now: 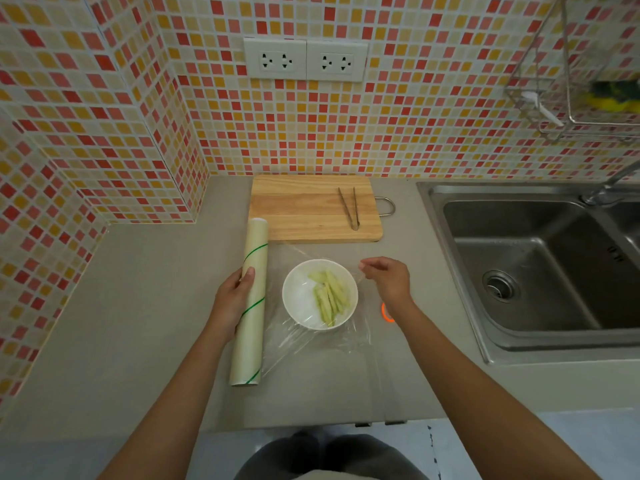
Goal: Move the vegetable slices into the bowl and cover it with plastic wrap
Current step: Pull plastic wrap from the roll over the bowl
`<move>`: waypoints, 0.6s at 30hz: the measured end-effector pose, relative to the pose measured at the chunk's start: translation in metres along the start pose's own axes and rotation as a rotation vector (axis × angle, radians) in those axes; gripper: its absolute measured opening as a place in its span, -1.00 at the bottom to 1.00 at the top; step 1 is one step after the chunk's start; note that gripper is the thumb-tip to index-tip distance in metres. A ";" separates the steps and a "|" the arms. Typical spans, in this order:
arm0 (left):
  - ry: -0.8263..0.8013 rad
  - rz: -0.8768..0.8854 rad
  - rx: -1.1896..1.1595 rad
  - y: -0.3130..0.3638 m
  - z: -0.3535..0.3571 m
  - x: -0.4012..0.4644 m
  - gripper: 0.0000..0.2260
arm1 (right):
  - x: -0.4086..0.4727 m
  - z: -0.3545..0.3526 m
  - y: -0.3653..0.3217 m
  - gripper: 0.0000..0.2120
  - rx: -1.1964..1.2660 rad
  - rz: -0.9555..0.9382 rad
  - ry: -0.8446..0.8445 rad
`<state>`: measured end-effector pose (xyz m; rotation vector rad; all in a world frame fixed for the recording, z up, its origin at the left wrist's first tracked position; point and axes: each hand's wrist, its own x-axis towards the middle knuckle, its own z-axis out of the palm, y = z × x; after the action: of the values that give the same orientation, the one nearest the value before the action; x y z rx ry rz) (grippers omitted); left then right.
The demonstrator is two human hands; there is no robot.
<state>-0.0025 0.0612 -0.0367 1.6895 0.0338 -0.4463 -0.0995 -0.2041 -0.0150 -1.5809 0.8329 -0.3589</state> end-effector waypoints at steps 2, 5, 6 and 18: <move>0.004 0.008 0.002 0.000 0.000 0.001 -0.82 | 0.004 -0.012 0.002 -0.94 -0.229 -0.018 0.077; 0.009 0.017 -0.005 0.001 -0.001 0.003 -0.82 | 0.003 -0.031 0.002 -0.82 -0.795 0.090 0.115; 0.008 0.021 -0.003 0.001 -0.001 0.004 -0.82 | 0.000 -0.036 0.001 -0.81 -0.918 0.131 0.095; -0.019 0.014 0.024 0.000 -0.001 0.007 -0.81 | -0.014 -0.033 0.013 -0.77 -1.078 0.261 0.012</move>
<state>0.0043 0.0605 -0.0391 1.7076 0.0030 -0.4536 -0.1347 -0.2188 -0.0178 -2.3944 1.3377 0.3512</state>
